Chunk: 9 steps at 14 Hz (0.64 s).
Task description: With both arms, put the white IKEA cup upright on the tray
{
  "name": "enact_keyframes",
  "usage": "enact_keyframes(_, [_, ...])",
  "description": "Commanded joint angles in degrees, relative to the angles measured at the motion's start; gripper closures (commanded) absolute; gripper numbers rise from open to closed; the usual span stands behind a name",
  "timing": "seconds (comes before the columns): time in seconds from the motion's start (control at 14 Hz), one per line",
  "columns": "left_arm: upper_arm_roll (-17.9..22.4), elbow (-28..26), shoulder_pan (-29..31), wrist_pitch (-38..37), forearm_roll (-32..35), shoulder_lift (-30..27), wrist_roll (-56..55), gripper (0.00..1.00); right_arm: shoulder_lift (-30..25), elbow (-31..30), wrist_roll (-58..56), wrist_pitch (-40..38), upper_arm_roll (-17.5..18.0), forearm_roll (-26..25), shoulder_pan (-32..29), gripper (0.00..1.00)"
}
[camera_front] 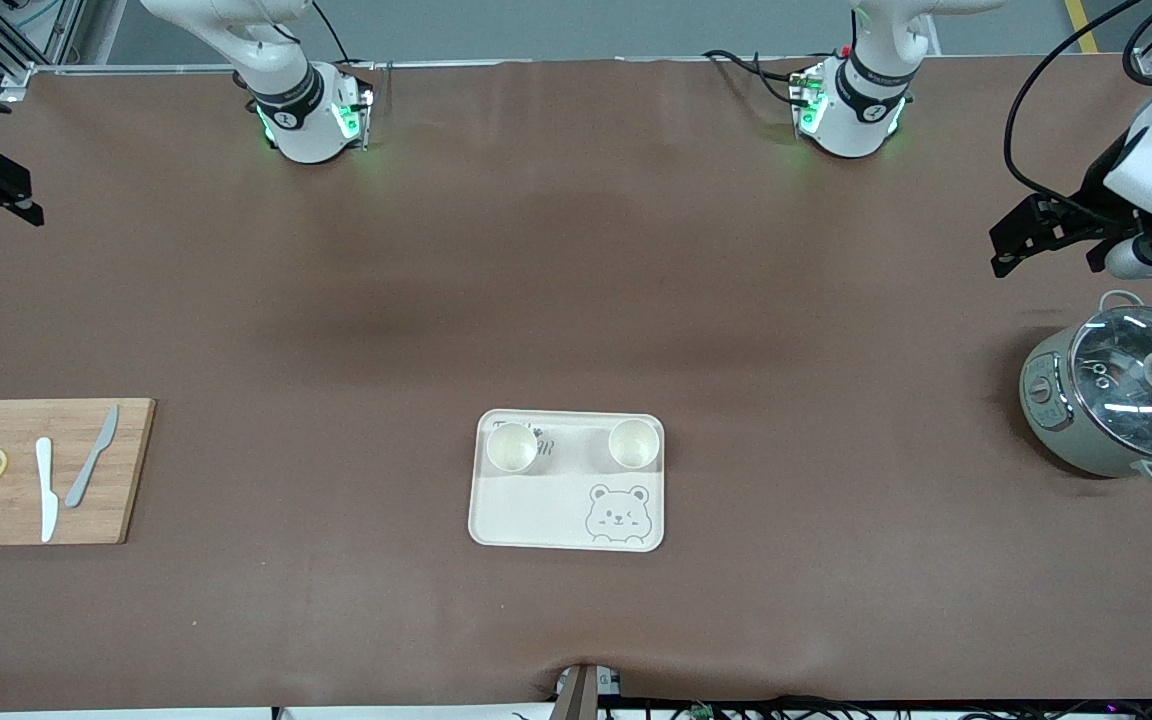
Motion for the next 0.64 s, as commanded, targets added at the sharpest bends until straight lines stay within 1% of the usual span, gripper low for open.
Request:
enact_keyframes(0.0, [-0.04,1.61,0.62,-1.18,-1.46,0.84,1.11,0.00,-0.17,0.42,0.23,-0.87,-0.62,3.37,-1.29,0.00])
enact_keyframes(0.14, [-0.04,1.61,0.62,-1.18,-1.46,0.93,1.20,0.00,-0.35,-0.02,2.24,-1.22,-0.62,3.20,-1.29,0.00])
enact_keyframes(0.36, [-0.04,1.61,0.62,-1.18,-1.38,0.93,1.02,0.00,-0.52,-0.02,12.78,-0.96,0.07,2.85,-0.24,0.00])
enact_keyframes(0.57, [-0.04,1.61,0.53,-1.18,-1.38,1.01,1.02,0.00,-0.52,-0.02,13.07,-1.31,0.08,0.74,0.38,0.00])
